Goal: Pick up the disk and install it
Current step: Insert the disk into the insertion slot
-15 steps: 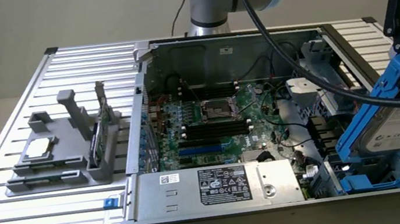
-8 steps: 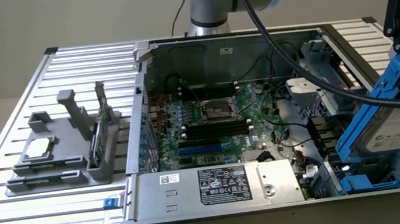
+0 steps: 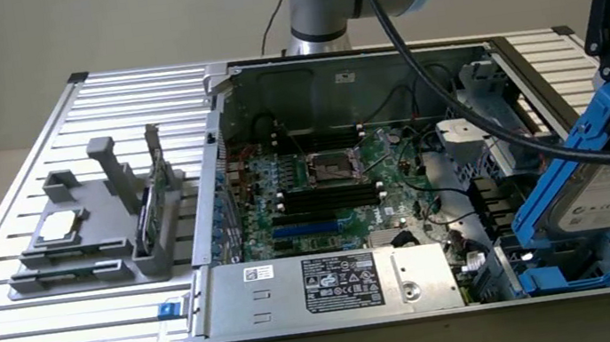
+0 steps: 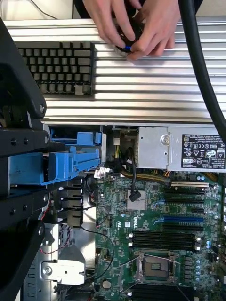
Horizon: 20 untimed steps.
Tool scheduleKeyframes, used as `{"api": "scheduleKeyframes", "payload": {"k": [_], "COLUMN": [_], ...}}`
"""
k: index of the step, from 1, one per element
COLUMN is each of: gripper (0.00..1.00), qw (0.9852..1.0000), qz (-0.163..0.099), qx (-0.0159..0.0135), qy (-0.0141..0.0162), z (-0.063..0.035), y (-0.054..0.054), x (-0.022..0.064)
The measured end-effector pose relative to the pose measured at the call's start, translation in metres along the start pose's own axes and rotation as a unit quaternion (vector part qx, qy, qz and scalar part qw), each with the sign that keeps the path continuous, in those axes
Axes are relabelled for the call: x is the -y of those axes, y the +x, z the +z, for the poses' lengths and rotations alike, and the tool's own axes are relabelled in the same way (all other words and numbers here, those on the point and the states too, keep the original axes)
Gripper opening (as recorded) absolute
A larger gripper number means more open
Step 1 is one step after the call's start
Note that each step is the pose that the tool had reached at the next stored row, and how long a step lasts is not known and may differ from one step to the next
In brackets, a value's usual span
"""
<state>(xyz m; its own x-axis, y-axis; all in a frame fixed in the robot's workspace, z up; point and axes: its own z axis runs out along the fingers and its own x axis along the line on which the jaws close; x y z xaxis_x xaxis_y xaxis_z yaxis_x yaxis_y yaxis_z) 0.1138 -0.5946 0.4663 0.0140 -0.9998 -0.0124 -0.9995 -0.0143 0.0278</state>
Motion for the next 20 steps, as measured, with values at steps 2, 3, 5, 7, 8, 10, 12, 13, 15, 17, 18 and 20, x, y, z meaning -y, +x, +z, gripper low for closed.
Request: {"api": "scheduleKeyframes", "payload": {"k": [2, 3, 5, 7, 8, 10, 12, 13, 15, 17, 18, 20], "gripper": [0.33, 0.33, 0.33, 0.33, 0.33, 0.33, 0.33, 0.33, 0.33, 0.33, 0.33, 0.33], "qw": [1.0, 1.0, 1.0, 1.0, 1.0, 1.0, 1.0, 1.0, 1.0, 1.0, 1.0, 1.0], "qz": [0.0, 0.0, 0.0, 0.0, 0.0, 0.0, 0.0, 0.0, 0.0, 0.0, 0.0, 0.0], "qx": [0.0, 0.0, 0.0001, 0.0, 0.0, 0.0, 0.0, -0.0003, -0.0003, -0.0001, -0.0001, -0.0001], "qy": [0.0, 0.0, 0.0001, 0.0019, 0.0027, 0.004, 0.005, 0.005, 0.005, 0.0051, 0.0051, 0.0051], "z": [0.0, 0.0, 0.001, 0.0045, 0.0063, 0.0099, 0.0125, 0.0124, 0.0124, 0.0133, 0.0138, 0.0145], "y": [0.0, 0.0, 0.0, 0.0, 0.0, 0.0, 0.0, 0.0, 0.0, 0.0, 0.0, 0.0], "x": [0.0, 0.0, 0.0, -0.0001, -0.0003, -0.0008, -0.0011, -0.0011, -0.0011, -0.0012, -0.0012, -0.0012]}}
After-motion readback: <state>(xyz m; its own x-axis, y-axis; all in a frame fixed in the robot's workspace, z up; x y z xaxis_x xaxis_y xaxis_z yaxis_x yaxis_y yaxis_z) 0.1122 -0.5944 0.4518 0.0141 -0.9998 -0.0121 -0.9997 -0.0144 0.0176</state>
